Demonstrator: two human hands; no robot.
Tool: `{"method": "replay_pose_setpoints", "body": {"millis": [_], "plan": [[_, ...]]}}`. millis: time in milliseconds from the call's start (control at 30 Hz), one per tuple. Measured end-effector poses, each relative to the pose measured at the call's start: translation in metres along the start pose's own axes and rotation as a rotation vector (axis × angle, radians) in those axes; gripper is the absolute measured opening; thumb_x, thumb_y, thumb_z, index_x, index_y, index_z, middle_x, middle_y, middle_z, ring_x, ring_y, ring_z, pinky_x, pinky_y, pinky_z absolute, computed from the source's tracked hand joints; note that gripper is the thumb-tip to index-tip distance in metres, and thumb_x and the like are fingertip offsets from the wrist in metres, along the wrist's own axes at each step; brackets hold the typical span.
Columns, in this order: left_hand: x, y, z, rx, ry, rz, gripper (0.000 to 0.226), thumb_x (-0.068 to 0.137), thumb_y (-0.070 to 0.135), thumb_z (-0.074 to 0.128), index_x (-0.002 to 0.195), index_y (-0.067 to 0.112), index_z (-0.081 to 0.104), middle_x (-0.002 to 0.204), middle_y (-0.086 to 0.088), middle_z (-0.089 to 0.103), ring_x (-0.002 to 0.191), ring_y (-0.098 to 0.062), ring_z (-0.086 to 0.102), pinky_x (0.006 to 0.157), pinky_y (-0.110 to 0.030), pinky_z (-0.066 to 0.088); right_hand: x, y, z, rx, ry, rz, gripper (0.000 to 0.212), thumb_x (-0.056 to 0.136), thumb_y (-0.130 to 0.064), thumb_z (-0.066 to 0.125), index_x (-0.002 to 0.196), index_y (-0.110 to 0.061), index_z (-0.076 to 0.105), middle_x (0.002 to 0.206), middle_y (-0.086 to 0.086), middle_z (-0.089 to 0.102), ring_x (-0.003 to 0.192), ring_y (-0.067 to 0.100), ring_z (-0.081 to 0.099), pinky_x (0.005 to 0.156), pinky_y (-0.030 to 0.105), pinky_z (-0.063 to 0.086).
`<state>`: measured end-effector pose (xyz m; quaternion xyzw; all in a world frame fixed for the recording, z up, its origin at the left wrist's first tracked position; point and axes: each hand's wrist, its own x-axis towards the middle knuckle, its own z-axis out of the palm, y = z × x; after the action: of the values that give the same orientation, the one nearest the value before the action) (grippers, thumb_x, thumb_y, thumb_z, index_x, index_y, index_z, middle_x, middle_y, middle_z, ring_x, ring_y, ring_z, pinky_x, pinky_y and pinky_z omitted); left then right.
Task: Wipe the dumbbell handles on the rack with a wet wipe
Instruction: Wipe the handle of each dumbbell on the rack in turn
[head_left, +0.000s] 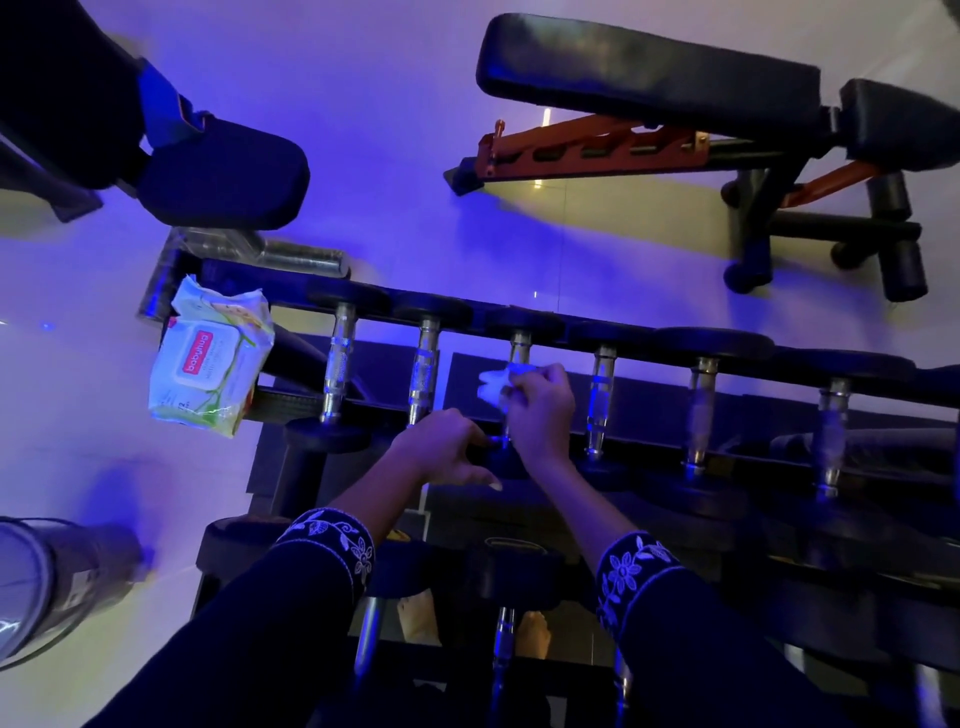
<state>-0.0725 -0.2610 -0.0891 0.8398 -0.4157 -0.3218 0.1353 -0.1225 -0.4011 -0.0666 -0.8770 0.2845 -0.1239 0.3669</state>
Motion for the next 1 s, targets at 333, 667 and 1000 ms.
{"method": "replay_pose_setpoints", "body": {"millis": [333, 667, 1000], "plan": [[-0.004, 0.008, -0.008, -0.012, -0.017, -0.009, 0.077, 0.064, 0.077, 0.061, 0.113, 0.019, 0.072, 0.085, -0.005, 0.074, 0.076, -0.019, 0.068, 0.072, -0.037, 0.056, -0.005, -0.001, 0.001, 0.044, 0.037, 0.137, 0.013, 0.08, -0.002, 0.061, 0.085, 0.0, 0.072, 0.091, 0.018, 0.067, 0.084, 0.032, 0.064, 0.076, 0.027, 0.044], [-0.005, 0.011, -0.007, -0.044, 0.051, 0.023, 0.062, 0.068, 0.061, 0.078, 0.11, 0.015, 0.074, 0.083, -0.01, 0.074, 0.077, -0.024, 0.068, 0.071, -0.034, 0.053, 0.025, -0.019, -0.014, -0.016, -0.006, 0.176, 0.011, 0.071, 0.005, 0.048, 0.07, 0.008, 0.059, 0.061, 0.022, 0.053, 0.061, 0.026, 0.047, 0.058, 0.031, 0.033], [-0.004, 0.014, -0.012, -0.102, 0.049, -0.009, 0.066, 0.064, 0.061, 0.081, 0.111, 0.016, 0.074, 0.081, -0.005, 0.072, 0.068, -0.01, 0.053, 0.068, -0.026, 0.045, -0.016, -0.003, -0.007, -0.02, 0.033, 0.137, 0.034, 0.076, 0.007, 0.053, 0.102, -0.003, 0.072, 0.098, 0.014, 0.072, 0.092, 0.026, 0.066, 0.069, 0.014, 0.036]]}}
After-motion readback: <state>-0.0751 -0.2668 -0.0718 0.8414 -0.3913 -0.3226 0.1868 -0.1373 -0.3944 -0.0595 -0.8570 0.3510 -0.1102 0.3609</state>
